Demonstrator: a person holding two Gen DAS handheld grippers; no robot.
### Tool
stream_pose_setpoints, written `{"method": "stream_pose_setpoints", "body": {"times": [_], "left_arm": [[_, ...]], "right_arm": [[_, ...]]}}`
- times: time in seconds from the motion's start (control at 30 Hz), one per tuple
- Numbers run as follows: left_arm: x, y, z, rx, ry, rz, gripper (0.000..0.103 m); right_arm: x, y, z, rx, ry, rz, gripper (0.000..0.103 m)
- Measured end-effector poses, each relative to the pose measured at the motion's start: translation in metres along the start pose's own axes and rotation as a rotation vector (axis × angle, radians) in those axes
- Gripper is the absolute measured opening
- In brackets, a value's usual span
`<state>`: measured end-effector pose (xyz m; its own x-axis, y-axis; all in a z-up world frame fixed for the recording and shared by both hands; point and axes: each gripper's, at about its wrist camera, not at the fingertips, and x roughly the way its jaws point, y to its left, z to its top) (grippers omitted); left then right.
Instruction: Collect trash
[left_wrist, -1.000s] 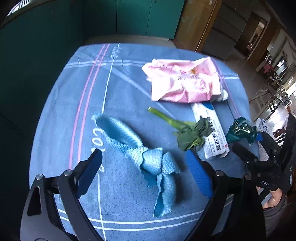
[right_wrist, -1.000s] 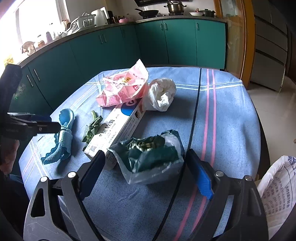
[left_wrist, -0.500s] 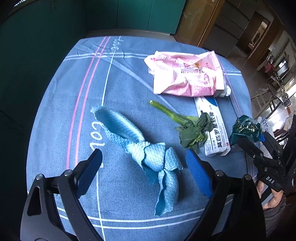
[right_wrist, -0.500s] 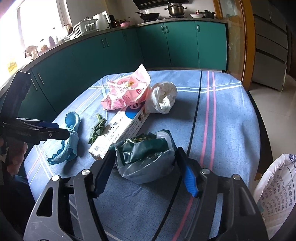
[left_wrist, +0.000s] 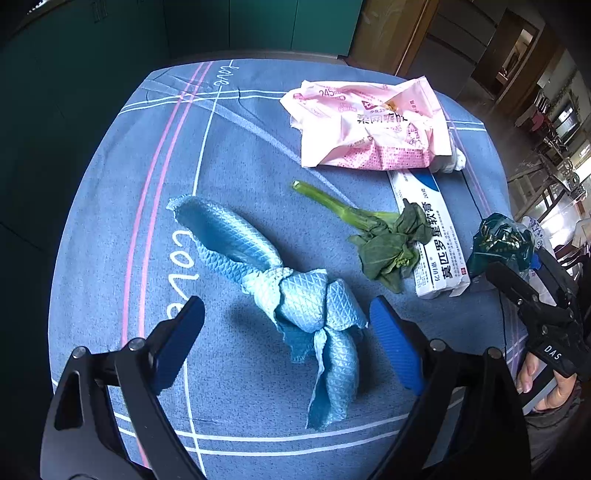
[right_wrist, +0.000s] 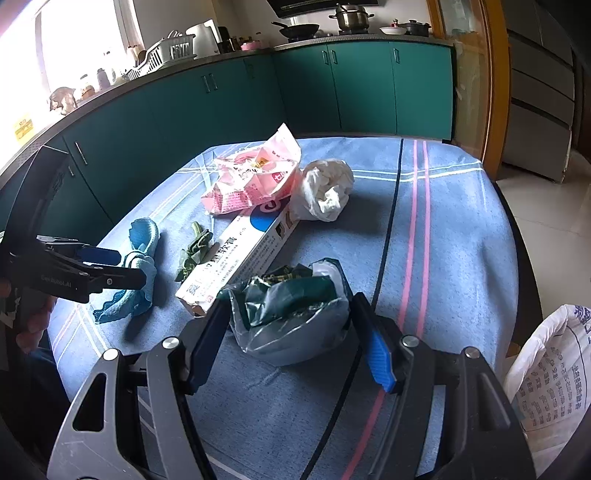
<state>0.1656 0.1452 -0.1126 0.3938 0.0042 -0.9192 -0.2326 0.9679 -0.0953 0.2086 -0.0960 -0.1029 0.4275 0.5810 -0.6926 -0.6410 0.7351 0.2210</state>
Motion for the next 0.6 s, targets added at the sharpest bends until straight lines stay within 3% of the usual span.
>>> {"method": "stream_pose_setpoints", "body": {"times": [0.2,0.43,0.5,0.6], "left_arm": [[0.0053,-0.0019,-0.0012,0.017,0.019,0.004,0.07],[0.0054,-0.0021,-0.0024,0.027,0.02,-0.017,0.057],[0.0045,-0.0036,-0.0023,0.031,0.017,-0.033,0.048],[0.0034,-0.0062,-0.0032,0.041,0.01,-0.036,0.045]], "right_arm": [[-0.0002,0.0003,-0.0006,0.0,0.0,0.0,0.067],[-0.0005,-0.0001,-0.0013,-0.001,0.001,0.0,0.067],[-0.0005,0.0,-0.0012,-0.001,0.001,0.0,0.067],[-0.0006,0.0001,-0.0012,0.0,0.001,0.0,0.067]]}}
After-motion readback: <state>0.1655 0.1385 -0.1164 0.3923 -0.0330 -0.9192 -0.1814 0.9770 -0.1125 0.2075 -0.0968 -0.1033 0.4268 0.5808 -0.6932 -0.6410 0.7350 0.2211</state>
